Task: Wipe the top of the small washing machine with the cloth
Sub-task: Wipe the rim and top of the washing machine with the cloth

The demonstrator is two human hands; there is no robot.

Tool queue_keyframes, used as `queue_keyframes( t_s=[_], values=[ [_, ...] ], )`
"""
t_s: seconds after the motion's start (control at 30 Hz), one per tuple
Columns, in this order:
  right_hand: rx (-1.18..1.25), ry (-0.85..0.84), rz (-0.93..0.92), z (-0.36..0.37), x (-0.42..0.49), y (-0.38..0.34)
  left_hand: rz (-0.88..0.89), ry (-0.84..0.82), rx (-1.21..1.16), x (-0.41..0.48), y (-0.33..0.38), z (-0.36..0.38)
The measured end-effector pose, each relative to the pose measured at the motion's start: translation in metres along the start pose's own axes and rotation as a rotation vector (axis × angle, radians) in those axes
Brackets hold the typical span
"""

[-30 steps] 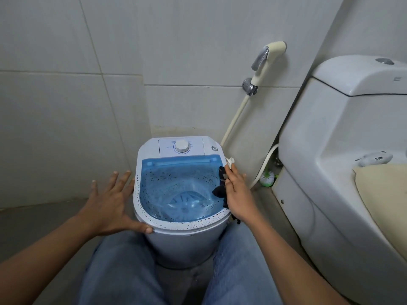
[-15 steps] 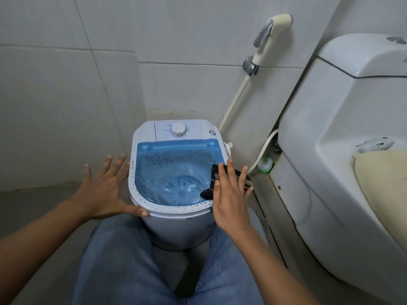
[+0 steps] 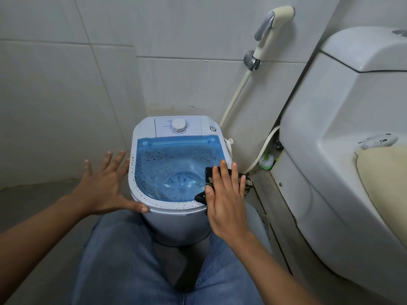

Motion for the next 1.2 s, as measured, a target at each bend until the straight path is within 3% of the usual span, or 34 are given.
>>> queue_keyframes(
  t_s=[0.33, 0.83, 1.2],
  values=[
    [-0.099, 0.019, -0.05, 0.007, -0.019, -0.022, -0.005, -0.013, -0.007, -0.001, -0.002, 0.004],
    [-0.381, -0.17, -0.388, 0.015, -0.012, -0.06, 0.049, -0.013, -0.057, -0.004, -0.006, 0.002],
    [-0.391, -0.258, -0.554, 0.034, -0.001, -0.105, 0.072, -0.034, -0.057, -0.002, -0.018, 0.005]
  ],
)
Point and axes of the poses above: each hand's wrist, its own x-axis towards the middle knuckle, its own z-axis out of the palm, y = z × x, the point moved 5 cm from there along x, towards the middle knuckle, and after that the axes turned 6 degrees about y, right-handed, at the moved point
